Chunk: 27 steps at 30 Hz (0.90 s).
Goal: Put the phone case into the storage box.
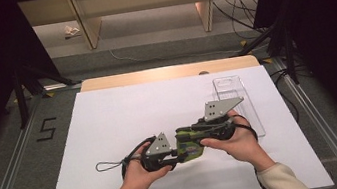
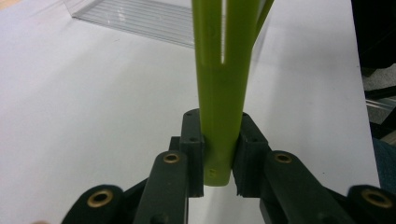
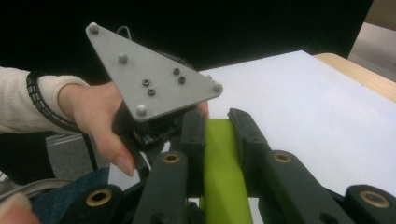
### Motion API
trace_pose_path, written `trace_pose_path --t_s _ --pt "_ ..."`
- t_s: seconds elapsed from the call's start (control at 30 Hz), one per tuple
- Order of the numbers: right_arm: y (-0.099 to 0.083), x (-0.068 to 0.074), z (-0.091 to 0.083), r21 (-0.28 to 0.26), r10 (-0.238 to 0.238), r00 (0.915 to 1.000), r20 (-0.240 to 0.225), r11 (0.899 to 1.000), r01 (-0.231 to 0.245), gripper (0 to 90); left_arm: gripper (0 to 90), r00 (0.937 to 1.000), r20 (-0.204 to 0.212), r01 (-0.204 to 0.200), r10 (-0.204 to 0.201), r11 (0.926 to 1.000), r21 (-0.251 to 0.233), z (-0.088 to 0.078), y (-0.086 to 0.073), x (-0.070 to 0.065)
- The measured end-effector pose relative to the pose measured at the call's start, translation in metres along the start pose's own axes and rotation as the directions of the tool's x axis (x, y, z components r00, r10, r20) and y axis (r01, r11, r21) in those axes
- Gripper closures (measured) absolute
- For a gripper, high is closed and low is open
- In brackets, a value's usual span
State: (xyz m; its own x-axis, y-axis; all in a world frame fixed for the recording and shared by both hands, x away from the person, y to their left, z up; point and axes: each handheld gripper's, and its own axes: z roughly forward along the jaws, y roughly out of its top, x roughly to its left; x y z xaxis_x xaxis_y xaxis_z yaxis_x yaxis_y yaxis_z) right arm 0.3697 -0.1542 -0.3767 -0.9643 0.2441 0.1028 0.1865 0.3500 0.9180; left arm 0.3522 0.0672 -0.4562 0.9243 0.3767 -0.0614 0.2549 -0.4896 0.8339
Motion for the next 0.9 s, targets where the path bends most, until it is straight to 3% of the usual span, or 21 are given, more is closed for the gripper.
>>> trace_pose_path --t_s 0.57,0.6,0.7,0.9 --pt "0.0008 0.0010 -0.0002 0.000 -0.018 0.9998 -0.006 1.000 0.018 77.4 77.5 1.0000 0.001 0.006 -0.006 0.9999 0.008 -0.0019 0.0008 0.0004" --pt "0.0011 0.0013 -0.0003 0.002 -0.021 0.9997 -0.007 1.000 0.021 77.4 77.5 0.9997 0.007 0.021 -0.021 0.9997 0.013 -0.0027 0.0009 -0.0011" --pt "0.0025 0.0025 -0.0017 0.001 -0.028 0.9995 -0.015 1.000 0.028 77.3 77.6 0.9999 0.013 0.003 -0.003 1.0000 0.006 -0.0038 0.0031 -0.0009" --pt "0.0031 0.0031 -0.0026 -0.002 -0.035 0.9992 -0.018 0.999 0.035 75.5 77.6 0.9998 0.018 0.003 -0.003 0.9999 0.010 -0.0033 0.0029 -0.0011"
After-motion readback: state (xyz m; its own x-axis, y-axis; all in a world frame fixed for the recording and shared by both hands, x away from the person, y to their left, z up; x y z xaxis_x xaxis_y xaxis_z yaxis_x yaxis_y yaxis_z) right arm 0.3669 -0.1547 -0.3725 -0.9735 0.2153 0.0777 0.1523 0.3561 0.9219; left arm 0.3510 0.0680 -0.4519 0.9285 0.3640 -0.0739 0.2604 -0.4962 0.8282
